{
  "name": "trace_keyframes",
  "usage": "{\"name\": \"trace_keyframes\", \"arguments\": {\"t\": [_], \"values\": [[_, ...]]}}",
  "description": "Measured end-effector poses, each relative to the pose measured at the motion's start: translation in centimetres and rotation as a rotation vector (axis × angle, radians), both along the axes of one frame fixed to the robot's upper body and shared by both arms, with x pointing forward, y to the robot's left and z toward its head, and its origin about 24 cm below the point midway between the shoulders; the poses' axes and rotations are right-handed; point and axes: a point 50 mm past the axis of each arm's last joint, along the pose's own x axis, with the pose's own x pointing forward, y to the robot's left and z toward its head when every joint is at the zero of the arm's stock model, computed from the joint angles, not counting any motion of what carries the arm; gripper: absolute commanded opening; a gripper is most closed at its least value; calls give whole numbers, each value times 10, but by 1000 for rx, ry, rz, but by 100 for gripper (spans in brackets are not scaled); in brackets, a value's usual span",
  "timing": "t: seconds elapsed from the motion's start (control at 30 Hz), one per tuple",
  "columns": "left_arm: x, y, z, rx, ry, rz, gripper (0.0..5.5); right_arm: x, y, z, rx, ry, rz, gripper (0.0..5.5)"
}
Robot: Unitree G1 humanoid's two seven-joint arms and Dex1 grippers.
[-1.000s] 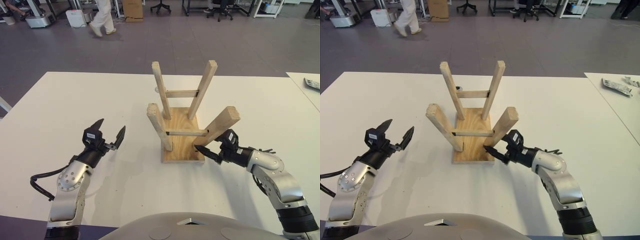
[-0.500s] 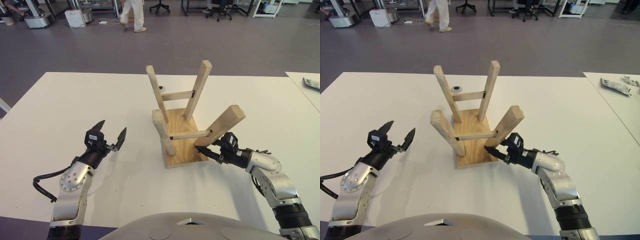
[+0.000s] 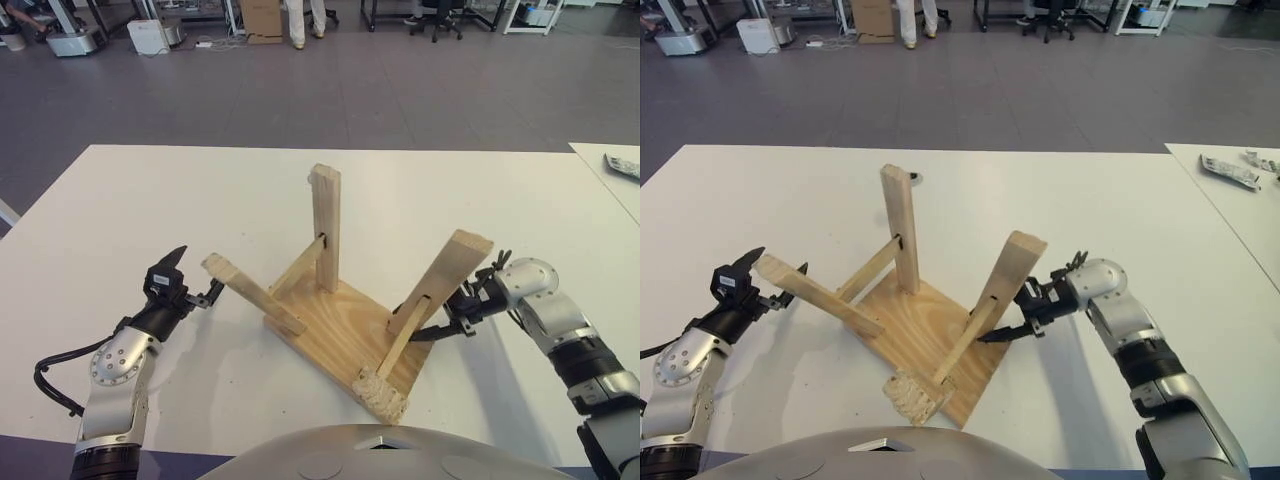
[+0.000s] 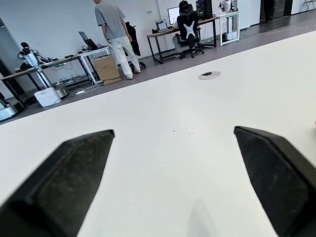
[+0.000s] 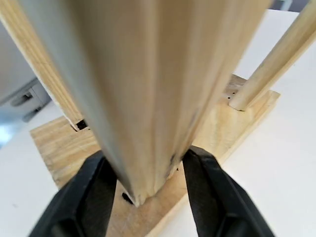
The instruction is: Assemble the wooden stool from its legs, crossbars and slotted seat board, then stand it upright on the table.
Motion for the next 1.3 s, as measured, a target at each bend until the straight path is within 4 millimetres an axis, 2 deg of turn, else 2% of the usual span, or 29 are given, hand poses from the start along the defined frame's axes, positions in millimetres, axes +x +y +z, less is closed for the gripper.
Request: {"name": "trace_keyframes", "arguments": {"t": [0.03, 0.1, 0.17, 0.3, 0.37, 0.47, 0.53, 0.57, 0.63, 0.73, 0.77, 0.83, 0.9, 1.07, 1.3], "values": [[0, 0, 0, 0, 1, -1, 448, 9, -1, 1, -21, -42, -29, 188], [0, 0, -2, -2, 7, -10, 448, 31, -7, -3, -102, -119, -210, 183], [1, -3, -3, -2, 3, -27, 448, 46, -13, 4, -67, -142, -362, 217], [1, -10, -6, -18, 9, -48, 448, 51, -14, 12, 50, -121, -447, 293], [2, -13, -7, -23, 12, -61, 448, 53, -21, 17, 86, -145, -514, 298], [0, -17, -17, -147, 90, 1, 448, 44, -47, 10, 119, -100, -730, 298], [-9, -18, -30, -299, 196, 147, 448, 27, -75, -12, 94, 40, -1006, 298], [-11, -20, -31, -355, 211, 188, 448, 16, -81, -23, 61, 97, -1109, 298], [-10, -24, -26, -414, 221, 216, 433, -4, -79, -43, 16, 209, -1228, 271], [-12, -27, -10, -576, 154, 169, 378, -27, -63, -41, 146, 303, -1234, 204], [-15, -26, -9, -581, 146, 166, 362, -34, -61, -43, 140, 330, -1239, 186], [-20, -23, -10, -516, 143, 152, 323, -54, -57, -47, 101, 379, -1228, 142], [-26, -26, -15, -444, 190, 89, 285, -65, -50, -46, 72, 381, -1171, 103], [-39, -33, -27, -224, 266, -105, 189, -67, -47, -45, 9, 317, -1129, 2], [-42, -31, -40, -181, 323, -224, 68, -68, -46, -45, 6, 306, -1116, 0]]}}
